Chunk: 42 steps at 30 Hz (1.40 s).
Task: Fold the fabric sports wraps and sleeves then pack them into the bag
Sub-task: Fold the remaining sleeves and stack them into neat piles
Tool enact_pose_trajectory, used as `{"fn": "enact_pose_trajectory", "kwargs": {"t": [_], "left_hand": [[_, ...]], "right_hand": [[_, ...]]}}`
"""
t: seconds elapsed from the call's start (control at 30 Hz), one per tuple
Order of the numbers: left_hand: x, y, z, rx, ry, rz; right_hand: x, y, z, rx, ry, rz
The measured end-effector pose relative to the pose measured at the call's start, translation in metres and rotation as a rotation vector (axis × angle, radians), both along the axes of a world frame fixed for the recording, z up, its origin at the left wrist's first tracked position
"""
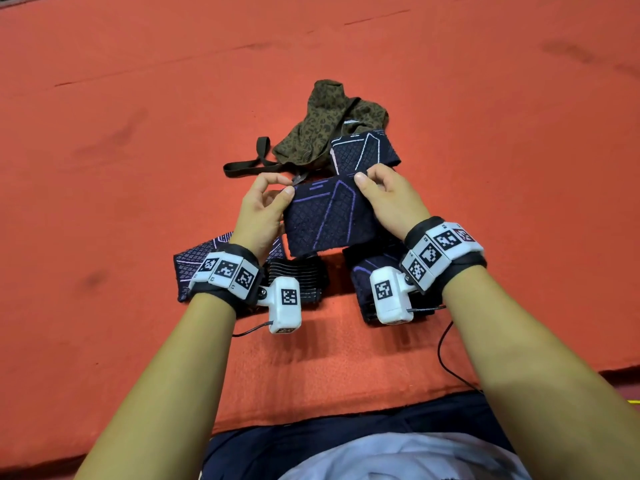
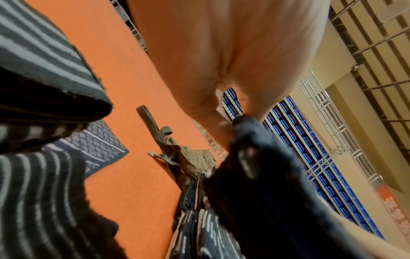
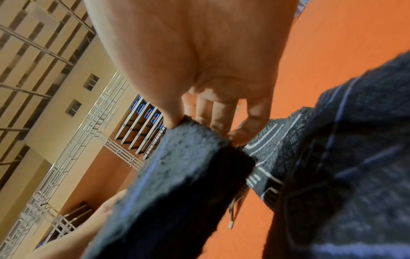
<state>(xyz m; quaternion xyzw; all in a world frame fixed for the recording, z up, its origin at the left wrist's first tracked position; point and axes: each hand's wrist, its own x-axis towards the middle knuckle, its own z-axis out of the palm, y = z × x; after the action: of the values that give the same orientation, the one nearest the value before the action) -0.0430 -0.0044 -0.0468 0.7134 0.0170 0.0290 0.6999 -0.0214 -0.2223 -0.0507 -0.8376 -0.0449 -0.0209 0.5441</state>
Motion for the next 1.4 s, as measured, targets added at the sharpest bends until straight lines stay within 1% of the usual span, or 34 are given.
{"fn": "enact_pose_trajectory", "kwargs": {"t": [0.07, 0.1, 0.2, 0.23, 0.3, 0.43, 0.57, 0.67, 0.8, 0.83, 0.9, 1.0, 1.07, 1.13, 1.23, 1.33, 1.4], "left_hand": [[-0.001, -0.002, -0.002, 0.045, -0.026, -0.008], [-0.001, -0.002, -0.003, 0.068, -0.029, -0.008], [-0.004, -0.003, -0.008, 0.101, 0.001, -0.013], [-0.005, -0.003, -0.011, 0.102, 0.018, -0.023], [-0.008, -0.004, -0.014, 0.097, 0.061, -0.047], [-0.017, -0.014, -0.014, 0.016, 0.177, -0.140], [-0.023, -0.024, -0.016, 0.071, 0.246, -0.213], [-0.023, -0.029, -0.018, 0.133, 0.213, -0.174], [-0.019, -0.033, -0.021, 0.112, 0.205, -0.065], [-0.018, -0.034, -0.021, 0.099, 0.210, -0.043], [-0.018, -0.035, -0.023, 0.038, 0.227, -0.003], [-0.017, -0.033, -0.024, -0.042, 0.215, 0.027], [-0.015, -0.030, -0.027, -0.056, 0.182, 0.018], [-0.014, -0.030, -0.028, -0.028, 0.162, -0.008], [-0.016, -0.035, -0.027, -0.042, 0.168, -0.036], [-0.014, -0.041, -0.026, -0.165, 0.183, -0.007], [-0.011, -0.046, -0.026, -0.260, 0.165, 0.020]], "right_hand": [[-0.001, 0.000, -0.002, -0.019, 0.053, 0.009], [-0.002, 0.000, -0.001, 0.010, 0.108, 0.031], [-0.008, 0.000, 0.000, 0.228, 0.335, 0.137], [-0.010, 0.000, 0.000, 0.235, 0.363, 0.165], [-0.011, -0.003, -0.003, 0.203, 0.344, 0.142], [-0.010, -0.005, -0.010, 0.164, 0.308, -0.012], [-0.010, -0.007, -0.015, 0.202, 0.259, -0.098], [-0.016, -0.009, -0.012, 0.225, 0.297, -0.051], [-0.024, -0.013, -0.004, 0.089, 0.321, 0.049], [-0.025, -0.015, -0.003, 0.102, 0.324, 0.043], [-0.024, -0.019, -0.004, 0.142, 0.326, -0.025], [-0.026, -0.023, -0.003, 0.203, 0.374, -0.083], [-0.027, -0.023, -0.004, 0.223, 0.390, -0.136], [-0.023, -0.027, -0.010, 0.221, 0.376, -0.192], [-0.023, -0.026, -0.007, 0.283, 0.381, -0.211], [-0.024, -0.025, -0.005, 0.348, 0.337, -0.245], [-0.027, -0.024, -0.005, 0.373, 0.286, -0.237]]}}
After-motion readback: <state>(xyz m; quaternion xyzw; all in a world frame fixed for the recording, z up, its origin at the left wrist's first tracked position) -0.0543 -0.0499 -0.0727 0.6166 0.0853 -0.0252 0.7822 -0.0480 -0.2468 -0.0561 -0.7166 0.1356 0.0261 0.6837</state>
